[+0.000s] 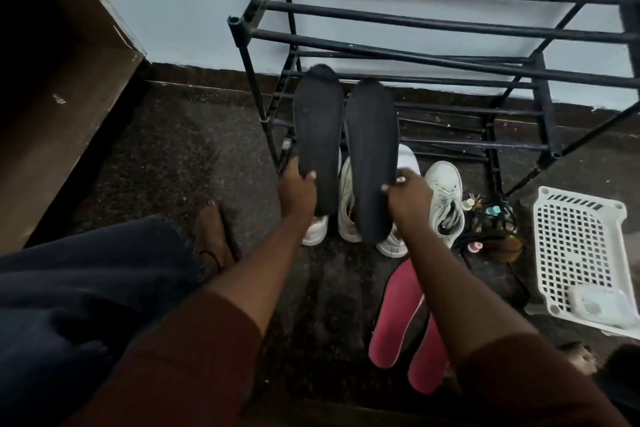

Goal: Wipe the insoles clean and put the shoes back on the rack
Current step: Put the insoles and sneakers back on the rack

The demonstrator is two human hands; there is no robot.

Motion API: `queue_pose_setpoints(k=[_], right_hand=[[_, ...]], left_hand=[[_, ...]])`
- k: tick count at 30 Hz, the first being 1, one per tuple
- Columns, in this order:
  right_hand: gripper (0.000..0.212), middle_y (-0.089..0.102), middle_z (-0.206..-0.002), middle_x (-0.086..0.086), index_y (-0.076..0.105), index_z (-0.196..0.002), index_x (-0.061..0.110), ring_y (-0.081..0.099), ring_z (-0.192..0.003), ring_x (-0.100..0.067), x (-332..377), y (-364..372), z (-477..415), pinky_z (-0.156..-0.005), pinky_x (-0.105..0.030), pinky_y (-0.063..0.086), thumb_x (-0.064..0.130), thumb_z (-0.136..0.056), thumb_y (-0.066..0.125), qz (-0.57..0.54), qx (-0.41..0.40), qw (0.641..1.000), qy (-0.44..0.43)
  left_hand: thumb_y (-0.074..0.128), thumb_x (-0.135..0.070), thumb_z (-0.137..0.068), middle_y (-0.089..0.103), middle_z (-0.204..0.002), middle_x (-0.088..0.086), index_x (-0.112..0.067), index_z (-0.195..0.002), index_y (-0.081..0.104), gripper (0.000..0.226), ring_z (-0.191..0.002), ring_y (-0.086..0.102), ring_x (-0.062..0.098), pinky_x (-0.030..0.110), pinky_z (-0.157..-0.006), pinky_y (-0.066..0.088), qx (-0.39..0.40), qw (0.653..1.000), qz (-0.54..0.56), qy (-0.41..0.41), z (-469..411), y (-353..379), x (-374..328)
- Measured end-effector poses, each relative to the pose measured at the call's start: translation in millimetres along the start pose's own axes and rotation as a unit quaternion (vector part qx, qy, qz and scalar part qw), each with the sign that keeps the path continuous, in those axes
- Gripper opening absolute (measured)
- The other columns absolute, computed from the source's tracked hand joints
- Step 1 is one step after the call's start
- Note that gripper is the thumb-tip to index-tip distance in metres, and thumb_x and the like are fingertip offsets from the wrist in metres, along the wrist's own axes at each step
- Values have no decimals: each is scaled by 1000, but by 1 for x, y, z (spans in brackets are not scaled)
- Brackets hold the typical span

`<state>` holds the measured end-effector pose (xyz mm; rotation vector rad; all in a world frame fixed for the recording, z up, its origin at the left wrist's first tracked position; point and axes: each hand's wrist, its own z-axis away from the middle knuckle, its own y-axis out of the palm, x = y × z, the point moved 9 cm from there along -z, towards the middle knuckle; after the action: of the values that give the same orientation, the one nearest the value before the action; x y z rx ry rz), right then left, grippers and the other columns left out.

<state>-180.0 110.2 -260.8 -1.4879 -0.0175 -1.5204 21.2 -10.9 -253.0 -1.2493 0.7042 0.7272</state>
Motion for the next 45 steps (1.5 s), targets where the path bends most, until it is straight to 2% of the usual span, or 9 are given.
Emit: queue_pose_setpoints(k=[4,10,19,22,27,32,37,41,45], right_hand=[[18,68,-99,-12,66,-93,6,63,-94,-27,39,-5,-69,-71,-22,40,13,-76,71,15,-6,1000,8],[38,63,-117,-15,63,-109,0,57,-112,-27,76,14,-142,-93,-32,46,27,-83,69,73,34,997,1],[59,57,-127,-15,49,-125,-2,53,-118,-26,79,25,-169,-92,-28,42,32,-81,70,135,44,990,12],[44,60,-120,-18,57,-115,-2,57,-112,-28,74,20,-160,-78,-26,43,26,-83,69,139,33,990,1],[26,66,-107,-21,64,-105,-2,62,-102,-31,30,0,-112,-78,-28,46,16,-87,61,109,-17,994,19],[32,64,-113,-20,62,-113,1,57,-107,-33,-65,-29,-27,-83,-30,36,17,-85,61,45,-67,992,102],[25,63,-108,-25,62,-104,-1,57,-103,-37,-187,-46,63,-83,-36,43,14,-85,60,29,-106,956,273],[37,52,-117,-26,56,-113,-4,52,-109,-41,-259,-36,122,-92,-41,42,19,-85,64,64,-74,919,382],[56,37,-129,-25,41,-124,-5,43,-117,-44,-296,-15,157,-96,-45,39,24,-84,67,85,-17,889,450]], left_hand=[[57,-11,-92,60,-126,13,-6,-127,56,35,-117,55,28,26,-84,40,26,999,-29,6,-69,17,-43],[55,-15,-94,59,-127,17,-2,-124,59,32,-118,55,30,33,-94,42,51,988,-144,10,-135,44,-67],[54,-20,-96,57,-129,17,2,-126,54,37,-123,51,29,31,-98,39,50,978,-201,17,-161,48,-75],[51,-24,-97,50,-135,18,-1,-130,48,41,-128,45,29,30,-100,33,30,979,-202,15,-152,46,-73],[46,-10,-98,24,-154,12,-7,-144,36,47,-140,25,26,25,-109,22,-28,990,-120,62,-96,44,-70],[47,4,-90,44,-140,19,-3,-133,51,43,-130,39,31,27,-105,24,-8,990,-71,125,10,67,-35],[47,3,-89,57,-118,22,-6,-127,55,40,-113,51,36,38,-96,34,106,988,-113,1,112,124,61],[56,-13,-91,54,-128,15,-12,-133,47,43,-121,50,30,34,-100,37,247,935,-215,-138,176,173,131],[68,-25,-85,49,-133,13,-11,-127,43,51,-126,47,31,36,-100,39,293,888,-294,-196,210,192,165]])
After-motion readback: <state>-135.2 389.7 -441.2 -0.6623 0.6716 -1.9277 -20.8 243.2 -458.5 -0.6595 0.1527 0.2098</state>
